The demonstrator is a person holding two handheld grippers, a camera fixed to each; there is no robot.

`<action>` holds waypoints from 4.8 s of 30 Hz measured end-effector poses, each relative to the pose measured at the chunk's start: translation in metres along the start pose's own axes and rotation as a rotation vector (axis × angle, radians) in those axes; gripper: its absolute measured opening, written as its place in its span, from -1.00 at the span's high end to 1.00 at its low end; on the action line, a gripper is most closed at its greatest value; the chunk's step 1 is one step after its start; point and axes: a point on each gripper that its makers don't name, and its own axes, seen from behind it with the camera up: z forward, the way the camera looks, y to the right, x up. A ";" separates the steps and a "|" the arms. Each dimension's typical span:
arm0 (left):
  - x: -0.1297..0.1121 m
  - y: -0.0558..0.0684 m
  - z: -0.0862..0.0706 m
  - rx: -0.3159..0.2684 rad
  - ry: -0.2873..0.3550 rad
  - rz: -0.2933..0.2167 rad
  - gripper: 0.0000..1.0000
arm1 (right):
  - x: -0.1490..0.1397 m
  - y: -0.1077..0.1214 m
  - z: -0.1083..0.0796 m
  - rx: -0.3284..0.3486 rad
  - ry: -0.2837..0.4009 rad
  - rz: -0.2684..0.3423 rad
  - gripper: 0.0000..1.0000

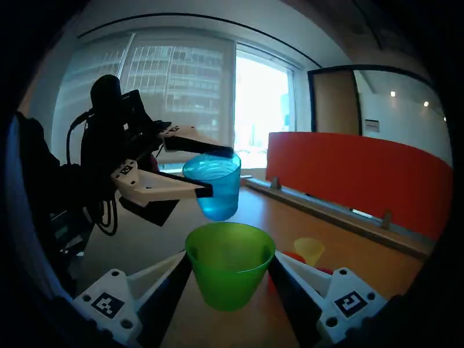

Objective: Pour water

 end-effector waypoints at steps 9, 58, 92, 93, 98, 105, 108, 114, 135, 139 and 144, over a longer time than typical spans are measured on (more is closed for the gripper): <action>0.012 -0.004 -0.002 0.020 0.021 0.094 -0.80 | -0.003 -0.009 0.004 0.019 0.003 0.007 -0.81; 0.042 -0.006 -0.006 0.035 0.066 0.493 -0.80 | 0.007 -0.037 0.019 0.094 0.023 -0.019 -0.80; 0.061 -0.004 -0.012 0.058 0.073 0.737 -0.81 | 0.021 -0.036 0.032 0.104 0.043 -0.029 -0.81; 0.062 -0.004 -0.012 0.059 0.073 0.742 -0.81 | 0.021 -0.036 0.032 0.104 0.043 -0.029 -0.80; 0.065 -0.005 -0.011 0.061 0.074 0.775 -0.81 | 0.022 -0.037 0.032 0.103 0.044 -0.032 -0.80; 0.066 -0.005 -0.008 0.065 0.077 0.806 -0.81 | 0.023 -0.037 0.031 0.101 0.045 -0.036 -0.80; 0.067 -0.005 -0.008 0.067 0.080 0.816 -0.80 | 0.023 -0.037 0.031 0.101 0.044 -0.038 -0.80; 0.069 -0.006 -0.008 0.076 0.083 0.834 -0.81 | 0.024 -0.037 0.031 0.101 0.046 -0.040 -0.81; 0.079 -0.009 -0.005 0.084 0.091 0.892 -0.81 | 0.027 -0.035 0.028 0.094 0.053 -0.049 -0.80; 0.081 -0.012 -0.003 0.088 0.093 0.907 -0.81 | 0.028 -0.033 0.028 0.093 0.057 -0.048 -0.80; 0.081 -0.012 -0.004 0.091 0.093 0.919 -0.81 | 0.030 -0.033 0.028 0.092 0.060 -0.051 -0.80</action>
